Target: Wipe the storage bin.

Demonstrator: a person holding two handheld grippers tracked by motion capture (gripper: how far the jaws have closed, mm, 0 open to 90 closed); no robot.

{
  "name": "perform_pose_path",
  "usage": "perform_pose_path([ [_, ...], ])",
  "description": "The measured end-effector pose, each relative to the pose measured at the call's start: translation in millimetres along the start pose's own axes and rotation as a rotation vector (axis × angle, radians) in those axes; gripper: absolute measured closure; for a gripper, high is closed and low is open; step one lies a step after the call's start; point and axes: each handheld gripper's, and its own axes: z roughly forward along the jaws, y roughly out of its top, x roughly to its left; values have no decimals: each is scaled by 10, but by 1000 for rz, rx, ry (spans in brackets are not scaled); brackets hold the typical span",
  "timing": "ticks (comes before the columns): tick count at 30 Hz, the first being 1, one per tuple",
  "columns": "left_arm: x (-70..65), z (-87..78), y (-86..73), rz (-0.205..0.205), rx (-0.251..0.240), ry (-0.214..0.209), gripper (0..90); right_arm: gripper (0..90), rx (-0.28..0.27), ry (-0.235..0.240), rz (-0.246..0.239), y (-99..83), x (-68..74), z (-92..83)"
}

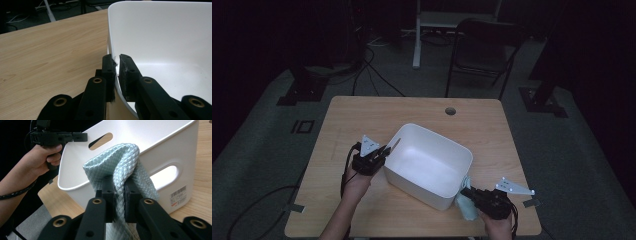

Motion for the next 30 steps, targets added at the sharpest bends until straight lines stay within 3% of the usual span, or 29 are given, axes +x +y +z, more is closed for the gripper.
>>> perform_pose_path([
  [3, 1, 0, 0, 0, 0, -2, 828, 837, 36, -34, -29, -4, -12, 32],
  [6, 3, -1, -3, -4, -3, -4, 825, 838, 45, -20, -4, -17, -60, 40],
  [9, 1, 2, 0, -2, -1, -7, 826, 837, 8, -11, -4, 63, -60, -20],
  [12, -2, 1, 3, -1, 1, -14, 825, 839, 3, -27, -17, 111, -69, -23],
  [18, -6, 3, 3, -1, 1, -9, 822, 842, 41, -53, -7, 53, -124, 34],
  [22, 1, 1, 6, -1, 3, -18, 823, 842, 6, -68, -17, 162, -139, -11],
  [30, 1, 3, 5, -6, 2, -18, 823, 843, 40, -81, 0, 96, -248, 91],
])
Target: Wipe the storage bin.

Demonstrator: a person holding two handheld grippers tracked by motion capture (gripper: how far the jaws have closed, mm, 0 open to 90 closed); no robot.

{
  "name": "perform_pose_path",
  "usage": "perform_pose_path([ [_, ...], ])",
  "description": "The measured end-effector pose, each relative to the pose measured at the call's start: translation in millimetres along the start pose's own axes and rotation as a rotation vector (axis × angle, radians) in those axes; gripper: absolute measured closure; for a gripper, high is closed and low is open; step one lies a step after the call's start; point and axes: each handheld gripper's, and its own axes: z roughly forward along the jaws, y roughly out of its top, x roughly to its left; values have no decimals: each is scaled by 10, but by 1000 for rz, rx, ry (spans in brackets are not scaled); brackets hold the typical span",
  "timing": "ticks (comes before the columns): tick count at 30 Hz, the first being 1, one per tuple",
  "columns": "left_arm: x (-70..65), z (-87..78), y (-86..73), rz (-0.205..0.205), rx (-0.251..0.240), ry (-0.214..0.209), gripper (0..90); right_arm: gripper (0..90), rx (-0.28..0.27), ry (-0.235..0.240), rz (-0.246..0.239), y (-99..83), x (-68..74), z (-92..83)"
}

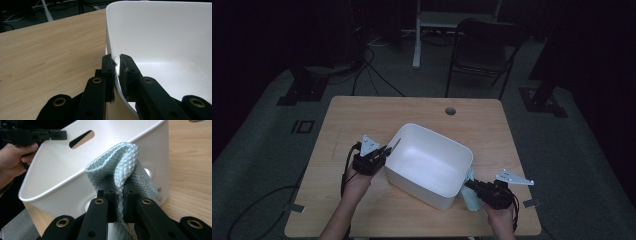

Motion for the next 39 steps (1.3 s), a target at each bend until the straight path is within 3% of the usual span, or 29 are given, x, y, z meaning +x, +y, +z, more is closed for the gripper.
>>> perform_pose_path([
  [6, -6, 2, -1, -2, -2, -8, 821, 844, -33, -15, -1, 127, -57, -31],
  [11, -7, 0, 1, 6, 1, -2, 817, 844, 0, -21, 26, 53, -141, 46],
  [18, -14, -1, 1, 9, -1, -6, 815, 843, -52, -56, 13, 285, -224, -8],
  [25, -13, 2, 3, 2, 0, -7, 814, 844, -6, -75, 58, 126, -354, 144],
  [27, -12, 3, 2, 1, -2, -7, 810, 844, 5, -75, 57, 150, -370, 141],
  [31, -8, 8, -2, -7, -8, -12, 807, 843, -64, -63, 36, 301, -330, 49],
  [33, -11, 6, 2, 5, -3, -13, 808, 844, -58, -85, 13, 346, -309, 55],
  [35, -17, 7, 0, 1, -4, -12, 813, 846, -60, -79, 27, 327, -342, 86],
  [39, -26, 8, 0, -2, -4, -5, 816, 848, -15, -104, 49, 226, -424, 191],
])
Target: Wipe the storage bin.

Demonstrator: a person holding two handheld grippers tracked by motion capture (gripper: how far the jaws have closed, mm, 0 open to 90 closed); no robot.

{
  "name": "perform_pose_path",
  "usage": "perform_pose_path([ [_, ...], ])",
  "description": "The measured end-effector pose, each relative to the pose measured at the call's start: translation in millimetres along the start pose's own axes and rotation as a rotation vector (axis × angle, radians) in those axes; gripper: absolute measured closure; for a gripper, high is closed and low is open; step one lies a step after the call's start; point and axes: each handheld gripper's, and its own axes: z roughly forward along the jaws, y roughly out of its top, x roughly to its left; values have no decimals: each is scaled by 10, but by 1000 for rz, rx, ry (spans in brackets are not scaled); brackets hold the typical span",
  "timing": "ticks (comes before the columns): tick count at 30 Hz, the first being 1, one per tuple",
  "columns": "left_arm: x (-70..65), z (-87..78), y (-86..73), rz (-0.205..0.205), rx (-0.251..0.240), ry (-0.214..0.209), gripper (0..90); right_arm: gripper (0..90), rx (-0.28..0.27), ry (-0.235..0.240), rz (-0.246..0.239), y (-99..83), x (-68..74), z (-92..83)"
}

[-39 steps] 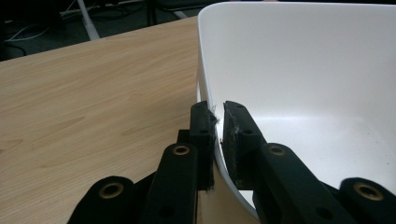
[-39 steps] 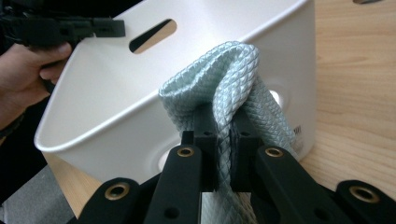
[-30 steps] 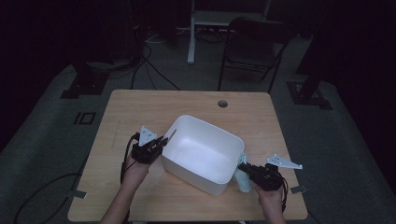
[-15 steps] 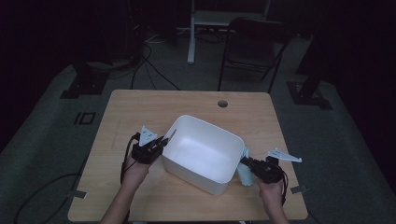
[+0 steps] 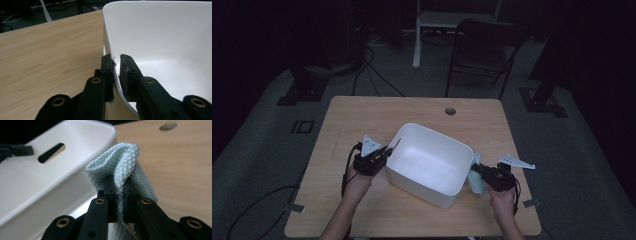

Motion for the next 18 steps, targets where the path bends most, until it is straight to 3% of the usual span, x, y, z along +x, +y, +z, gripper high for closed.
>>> perform_pose_path([
  [8, 10, -2, 3, 2, 2, 0, 793, 844, 61, -5, 50, -142, -126, 131],
  [11, 34, -30, 27, -4, 9, -40, 706, 841, 44, -2, 56, -108, -129, 96],
  [18, -29, -78, -13, 10, 23, -52, 578, 831, -17, -1, 65, -16, -100, -167],
])
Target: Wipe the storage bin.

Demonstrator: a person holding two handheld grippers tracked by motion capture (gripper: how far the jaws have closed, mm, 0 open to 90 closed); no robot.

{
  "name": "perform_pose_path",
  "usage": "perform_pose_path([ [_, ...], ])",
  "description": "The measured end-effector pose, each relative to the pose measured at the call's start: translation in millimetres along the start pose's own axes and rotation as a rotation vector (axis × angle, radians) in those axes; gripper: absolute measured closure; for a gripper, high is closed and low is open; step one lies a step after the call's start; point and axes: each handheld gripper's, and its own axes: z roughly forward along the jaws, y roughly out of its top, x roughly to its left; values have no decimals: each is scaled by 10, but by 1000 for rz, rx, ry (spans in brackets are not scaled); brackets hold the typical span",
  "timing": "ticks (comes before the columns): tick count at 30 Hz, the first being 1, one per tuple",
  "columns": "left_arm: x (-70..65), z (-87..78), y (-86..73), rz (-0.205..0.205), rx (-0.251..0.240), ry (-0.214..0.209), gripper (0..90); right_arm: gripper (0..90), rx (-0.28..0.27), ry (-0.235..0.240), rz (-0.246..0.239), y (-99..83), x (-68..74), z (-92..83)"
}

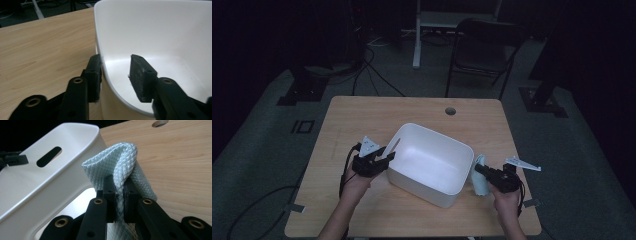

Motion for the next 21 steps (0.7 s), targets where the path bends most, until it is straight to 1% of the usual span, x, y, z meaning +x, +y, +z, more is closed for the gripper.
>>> perform_pose_path([
  [3, -60, -50, -9, 6, 10, 5, 512, 824, -7, 0, -3, -33, 9, -134],
  [5, -105, -81, -27, 11, 13, 13, 500, 821, -8, 3, -1, -72, 3, -196],
  [8, -151, -125, -54, 17, 18, 15, 482, 819, -10, 1, 14, -150, -25, -284],
  [10, -177, -147, -72, 14, 17, 17, 473, 819, -7, -1, 26, -184, -53, -323],
  [16, -241, -232, -146, 6, 10, 2, 437, 816, -7, -1, 36, -218, -82, -356],
  [18, -259, -275, -173, 9, 14, 0, 435, 815, -6, 2, 35, -220, -78, -345],
  [21, -304, -346, -225, 19, 6, 3, 422, 814, -4, 8, 36, -220, -74, -332],
])
